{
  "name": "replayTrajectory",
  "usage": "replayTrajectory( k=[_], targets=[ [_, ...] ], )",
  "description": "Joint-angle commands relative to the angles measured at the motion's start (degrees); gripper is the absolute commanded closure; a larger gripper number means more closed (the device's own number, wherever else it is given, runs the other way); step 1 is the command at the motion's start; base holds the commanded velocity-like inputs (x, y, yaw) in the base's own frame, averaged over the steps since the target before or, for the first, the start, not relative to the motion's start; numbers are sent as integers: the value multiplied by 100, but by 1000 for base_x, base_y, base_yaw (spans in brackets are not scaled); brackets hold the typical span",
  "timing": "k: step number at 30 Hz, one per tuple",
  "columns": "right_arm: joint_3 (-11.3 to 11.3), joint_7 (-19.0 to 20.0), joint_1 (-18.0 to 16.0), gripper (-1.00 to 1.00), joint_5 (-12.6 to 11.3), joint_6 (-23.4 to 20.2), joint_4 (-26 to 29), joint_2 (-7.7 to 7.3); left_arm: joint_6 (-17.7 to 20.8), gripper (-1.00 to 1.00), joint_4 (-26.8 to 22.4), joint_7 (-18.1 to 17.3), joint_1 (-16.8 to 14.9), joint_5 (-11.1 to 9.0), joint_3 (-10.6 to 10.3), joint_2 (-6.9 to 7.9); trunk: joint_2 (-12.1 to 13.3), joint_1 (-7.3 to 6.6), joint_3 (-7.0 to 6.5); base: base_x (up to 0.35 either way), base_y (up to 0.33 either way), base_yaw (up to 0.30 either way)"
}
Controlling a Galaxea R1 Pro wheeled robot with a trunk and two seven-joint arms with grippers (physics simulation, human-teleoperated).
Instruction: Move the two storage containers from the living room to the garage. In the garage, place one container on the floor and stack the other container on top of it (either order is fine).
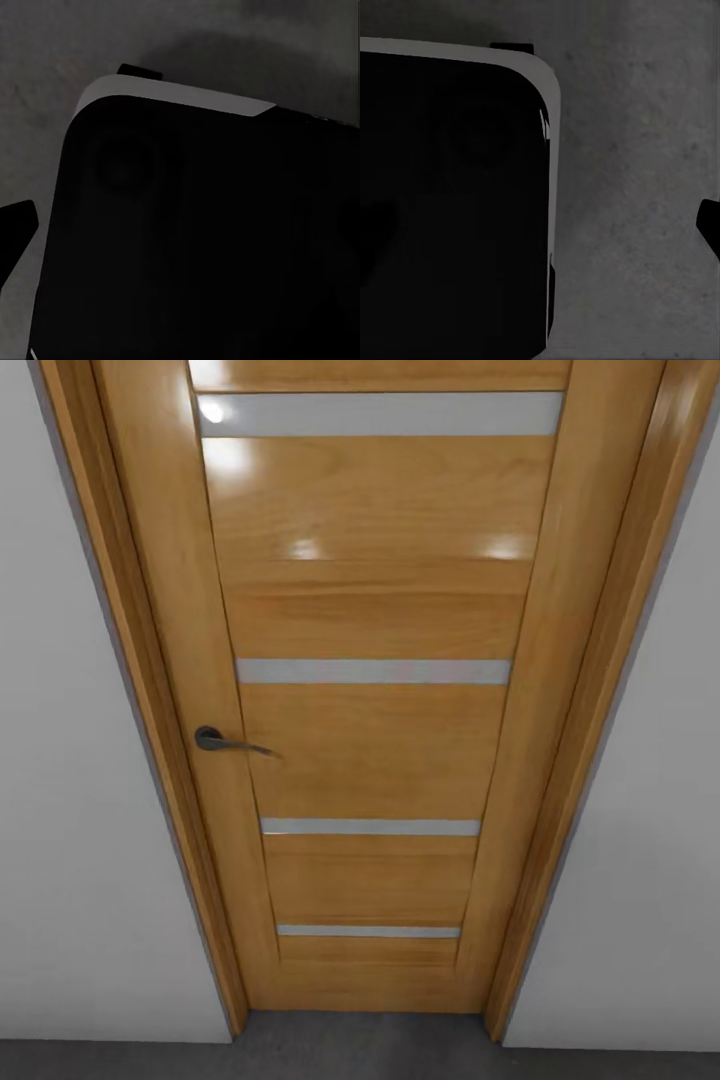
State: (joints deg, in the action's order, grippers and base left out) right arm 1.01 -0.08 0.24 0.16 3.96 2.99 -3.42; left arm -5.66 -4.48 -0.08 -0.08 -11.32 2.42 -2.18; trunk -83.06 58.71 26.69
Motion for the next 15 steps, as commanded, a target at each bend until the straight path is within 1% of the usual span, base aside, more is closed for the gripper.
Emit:
replayTrajectory(
  k=[1,8,15],
  targets=[
    [10,-1,3,-100,1,8,8,-1,-14,-100,0,-1,-1,-19,21,-2,-2,2,4,162,0,0],
    [9,-1,3,-100,-9,7,8,-1,-14,-100,0,-1,-1,-19,23,-2,-2,2,4,114,0,0],
    [-26,35,3,-100,-38,-35,3,5,-14,-100,0,-1,-1,-19,22,-2,-2,2,4,31,0,0]
  ],
)
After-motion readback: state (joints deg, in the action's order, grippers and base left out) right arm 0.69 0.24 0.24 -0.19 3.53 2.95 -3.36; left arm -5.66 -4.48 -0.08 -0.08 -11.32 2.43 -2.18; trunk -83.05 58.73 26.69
